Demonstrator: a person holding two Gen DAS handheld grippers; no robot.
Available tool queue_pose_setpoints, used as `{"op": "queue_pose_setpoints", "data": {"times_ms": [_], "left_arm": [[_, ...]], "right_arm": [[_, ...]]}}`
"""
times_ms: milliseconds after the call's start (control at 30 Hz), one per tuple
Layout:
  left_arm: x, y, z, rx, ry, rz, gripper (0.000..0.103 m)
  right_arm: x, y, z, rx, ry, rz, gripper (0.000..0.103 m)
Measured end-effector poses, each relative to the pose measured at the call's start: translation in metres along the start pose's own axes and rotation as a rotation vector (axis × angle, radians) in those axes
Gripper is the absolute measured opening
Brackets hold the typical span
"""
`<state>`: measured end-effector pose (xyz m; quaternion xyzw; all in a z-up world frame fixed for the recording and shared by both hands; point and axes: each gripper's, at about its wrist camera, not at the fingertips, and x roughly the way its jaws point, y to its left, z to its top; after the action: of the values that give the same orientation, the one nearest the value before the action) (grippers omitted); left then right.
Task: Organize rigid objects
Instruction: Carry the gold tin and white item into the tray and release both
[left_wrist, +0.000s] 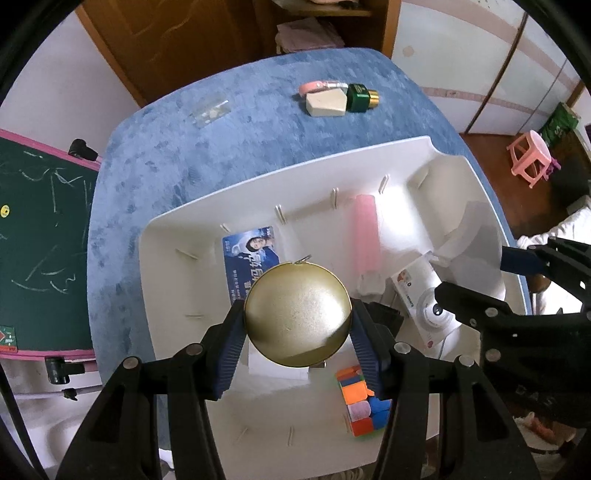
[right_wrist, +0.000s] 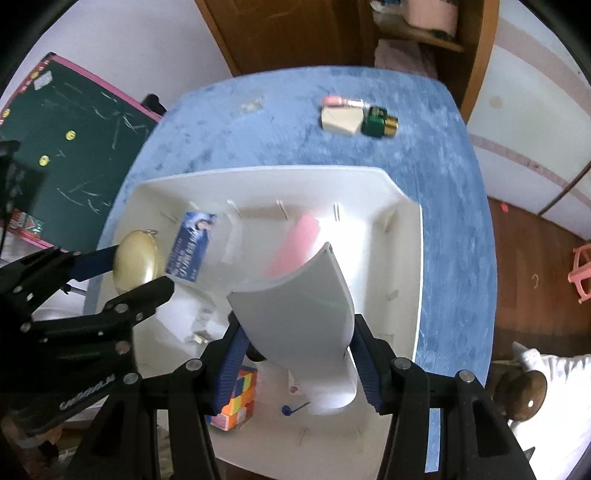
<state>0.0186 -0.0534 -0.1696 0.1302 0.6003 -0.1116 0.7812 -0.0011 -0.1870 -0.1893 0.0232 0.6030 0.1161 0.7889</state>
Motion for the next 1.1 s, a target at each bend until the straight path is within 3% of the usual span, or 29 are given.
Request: {"op": "queue_pose_setpoints", "data": {"times_ms": [600,700,933,1100], "left_arm": [[0.021,0.003,-0.006,0.007,0.096,-0.025,0.06],[0.019,0.005,-0.008,-0.001,0.102,-0.033,0.066],[0.012,0.013,-0.011,-0.033,0.101,-0.051,0.071],[0.004,0.017,-0.013,-0.045,0.08,-0.049,0.071]], "right_arm": [[0.036,0.003,0.0,0.0,0.117,-0.048,0.057],[0.036,0.002,-0.001,0.012,0.123,-0.034,0.057],[0.028,0.0,0.0,0.042,0.106,0.003,0.059],[0.009,0.003,0.002,0.052,0.038,0.026,0.066]]}}
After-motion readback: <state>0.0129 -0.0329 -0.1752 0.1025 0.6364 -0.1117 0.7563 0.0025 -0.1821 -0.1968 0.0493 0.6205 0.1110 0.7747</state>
